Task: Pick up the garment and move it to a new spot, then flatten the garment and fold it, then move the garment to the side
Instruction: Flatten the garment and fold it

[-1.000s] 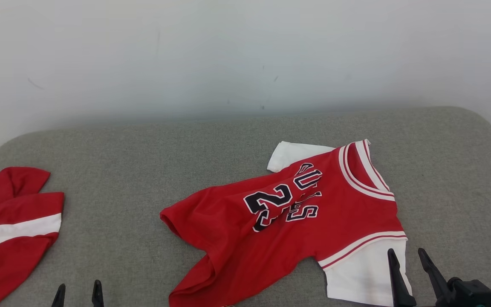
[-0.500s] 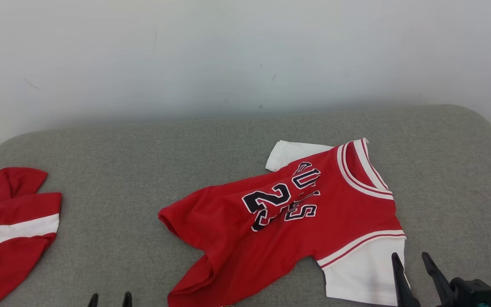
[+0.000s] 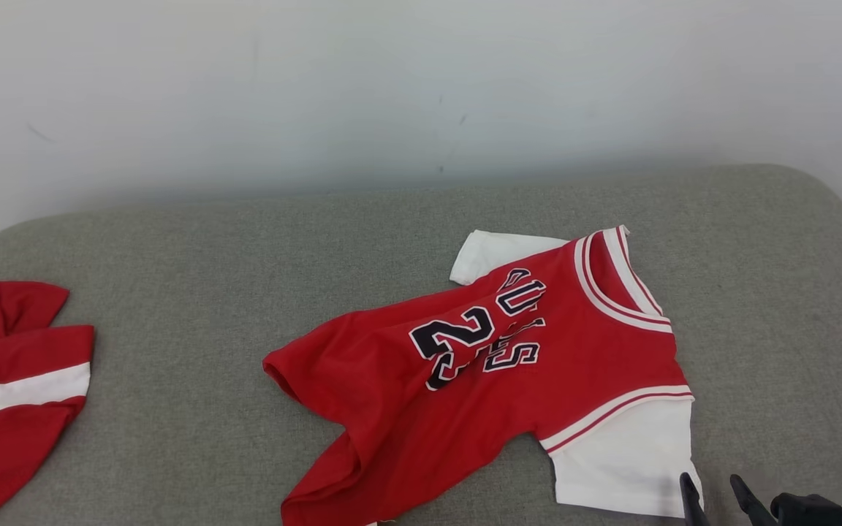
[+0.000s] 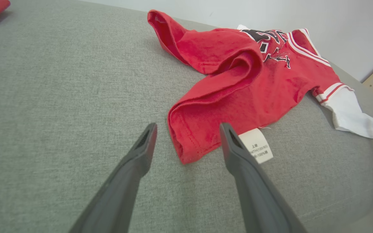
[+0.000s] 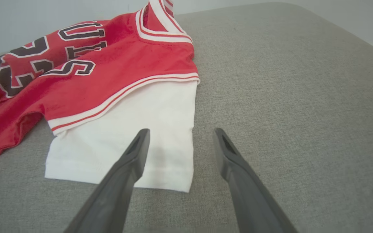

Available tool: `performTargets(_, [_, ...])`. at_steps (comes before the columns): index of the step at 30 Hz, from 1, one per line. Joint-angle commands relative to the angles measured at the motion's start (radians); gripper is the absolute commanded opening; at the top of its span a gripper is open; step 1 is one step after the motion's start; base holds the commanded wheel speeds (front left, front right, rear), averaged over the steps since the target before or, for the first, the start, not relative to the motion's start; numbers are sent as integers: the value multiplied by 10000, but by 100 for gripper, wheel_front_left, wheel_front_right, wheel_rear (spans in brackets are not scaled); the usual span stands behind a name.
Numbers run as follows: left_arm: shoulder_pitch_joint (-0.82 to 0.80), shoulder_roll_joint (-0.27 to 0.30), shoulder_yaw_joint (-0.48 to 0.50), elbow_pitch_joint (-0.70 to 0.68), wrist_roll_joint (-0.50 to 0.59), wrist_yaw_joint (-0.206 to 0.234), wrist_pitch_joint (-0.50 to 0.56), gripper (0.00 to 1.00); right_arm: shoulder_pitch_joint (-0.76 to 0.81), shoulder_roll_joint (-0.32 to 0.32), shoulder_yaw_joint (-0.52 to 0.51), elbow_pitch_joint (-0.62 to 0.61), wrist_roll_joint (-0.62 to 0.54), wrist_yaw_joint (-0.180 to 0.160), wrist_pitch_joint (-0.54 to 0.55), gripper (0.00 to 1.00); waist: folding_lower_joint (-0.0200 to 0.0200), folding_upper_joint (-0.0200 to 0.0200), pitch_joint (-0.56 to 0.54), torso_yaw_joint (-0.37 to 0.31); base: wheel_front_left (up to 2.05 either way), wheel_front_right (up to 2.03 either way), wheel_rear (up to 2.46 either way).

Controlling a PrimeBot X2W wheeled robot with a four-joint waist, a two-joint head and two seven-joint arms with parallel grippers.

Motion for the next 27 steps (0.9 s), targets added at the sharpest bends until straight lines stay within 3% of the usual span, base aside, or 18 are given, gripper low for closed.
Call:
performTargets(1, [-119,13,-48,96,-100,21,-33,100,-6,24,5,68,-36,5,29,100,0,-1,26,-20,0,0,0])
performTargets(13, [-793,14,-549,1393,-572,120,-33,100,-700,278,294,1458,150,5,134,100,0,-1,375,-195,0,0,0])
performTargets(14, [-1087,12,-765,1777,-696,35,-33,100,-993,337,421,1965,220,5,93,92,0,-1,510,-177,0,0,0])
performTargets(15, [-1206,15,-842,1994,-844,43,-32,100,-1133,351,484,2191,238,5,46,55,0,-1,553,-166,0,0,0])
performTargets(16, [-1259,16,-852,2122,-918,61,-32,55,-1190,349,511,2312,244,5,37,33,0,-1,564,-158,0,0,0])
performTargets(18, [-1365,13,-892,2473,-1002,116,-29,3,-1284,353,573,2525,257,5,-23,4,0,-1,570,-160,0,0,0])
performTargets(19, [-1417,15,-901,2663,-1001,114,-18,0,-1325,360,601,2618,268,5,-40,0,0,-1,570,-162,0,0,0])
performTargets(22, [-1633,11,-862,2734,-1018,70,-6,0,-1547,321,844,2825,453,5,-353,0,0,-1,500,-163,0,0,0])
performTargets(27, [-1246,87,-373,1613,-580,218,-32,0,-1542,30,1263,2359,1001,5,-693,0,0,-1,283,-187,0,0,0])
